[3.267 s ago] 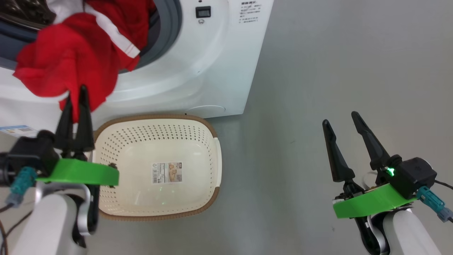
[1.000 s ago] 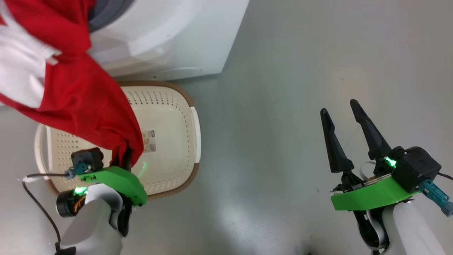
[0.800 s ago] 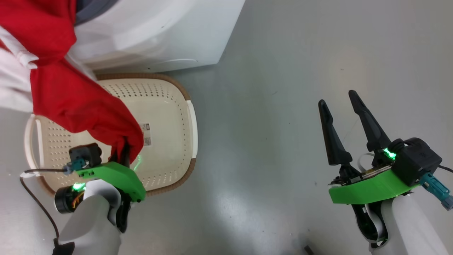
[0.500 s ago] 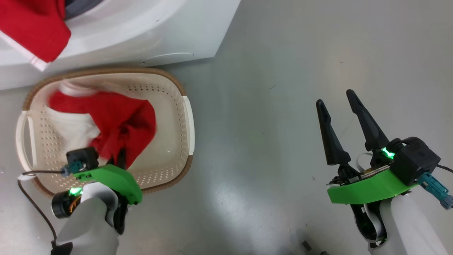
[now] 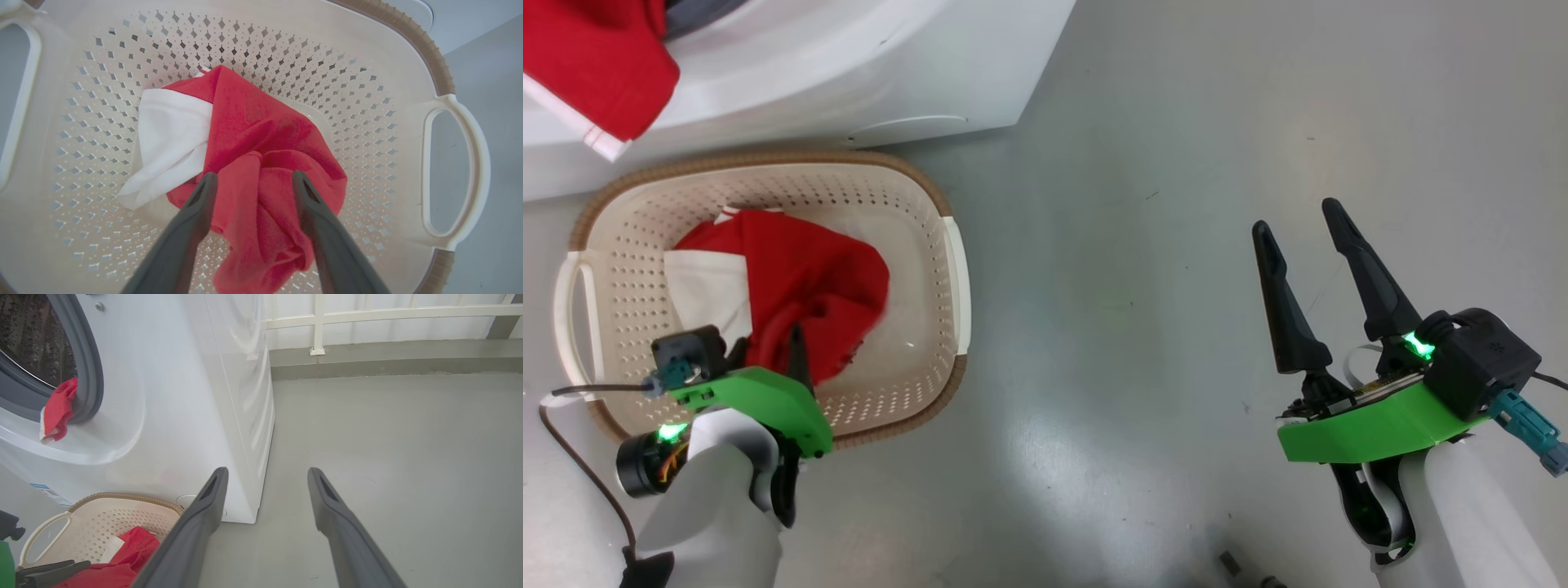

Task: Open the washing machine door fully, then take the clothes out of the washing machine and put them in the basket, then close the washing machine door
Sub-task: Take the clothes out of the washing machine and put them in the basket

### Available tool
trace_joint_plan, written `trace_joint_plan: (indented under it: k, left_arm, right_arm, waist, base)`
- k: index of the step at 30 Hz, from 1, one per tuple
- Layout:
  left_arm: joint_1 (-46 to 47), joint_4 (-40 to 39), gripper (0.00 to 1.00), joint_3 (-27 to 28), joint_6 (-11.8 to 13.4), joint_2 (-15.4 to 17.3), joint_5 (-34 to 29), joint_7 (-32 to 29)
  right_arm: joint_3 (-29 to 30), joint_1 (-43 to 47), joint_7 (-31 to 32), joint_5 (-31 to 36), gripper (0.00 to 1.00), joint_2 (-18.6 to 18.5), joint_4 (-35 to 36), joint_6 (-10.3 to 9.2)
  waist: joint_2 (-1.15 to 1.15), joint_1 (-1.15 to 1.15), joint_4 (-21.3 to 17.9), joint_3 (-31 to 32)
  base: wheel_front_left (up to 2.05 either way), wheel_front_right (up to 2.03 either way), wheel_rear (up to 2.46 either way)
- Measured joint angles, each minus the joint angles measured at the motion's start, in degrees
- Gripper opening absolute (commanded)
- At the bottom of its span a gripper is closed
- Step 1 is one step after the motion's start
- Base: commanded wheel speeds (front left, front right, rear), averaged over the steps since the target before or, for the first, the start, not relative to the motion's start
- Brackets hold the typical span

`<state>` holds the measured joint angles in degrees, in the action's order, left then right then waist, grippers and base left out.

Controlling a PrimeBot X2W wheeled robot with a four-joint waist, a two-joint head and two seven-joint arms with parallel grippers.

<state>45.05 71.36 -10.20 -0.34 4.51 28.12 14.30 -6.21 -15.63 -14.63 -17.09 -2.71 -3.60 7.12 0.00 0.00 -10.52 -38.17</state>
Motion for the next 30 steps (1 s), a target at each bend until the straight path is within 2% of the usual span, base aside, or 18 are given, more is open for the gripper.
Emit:
trace_joint_plan:
  k: [7, 18, 30]
  left_arm:
    - [0.01, -1.15, 1.00, 0.47, 0.40, 0.15, -0.69, 0.00]
    - [-0.92, -7.79, 1.00, 1.07, 0.38, 0.20, -3.35, 0.00]
    - [-9.08, -21.86, 1.00, 4.63, 1.29, -0.04, -6.95, 0.00]
  right_arm:
    - [0.02, 0.00, 0.00, -0.08, 1.00, 0.00, -0.27, 0.00]
    - [0.18, 0.02, 0.00, -0.08, 1.00, 0.00, -1.07, 0.00]
    - [0.59, 0.36, 0.00, 0.09, 1.00, -0.07, -1.64, 0.00]
  waist:
    - [0.00, 0.00, 0.34, 0.63]
    - [0.00, 0.00, 1.86, 3.27]
    - [0.00, 0.00, 3.68, 7.97]
  base:
    - [0.00, 0.00, 0.00]
    - [0.00, 0.00, 0.00]
    - [0.00, 0.00, 0.00]
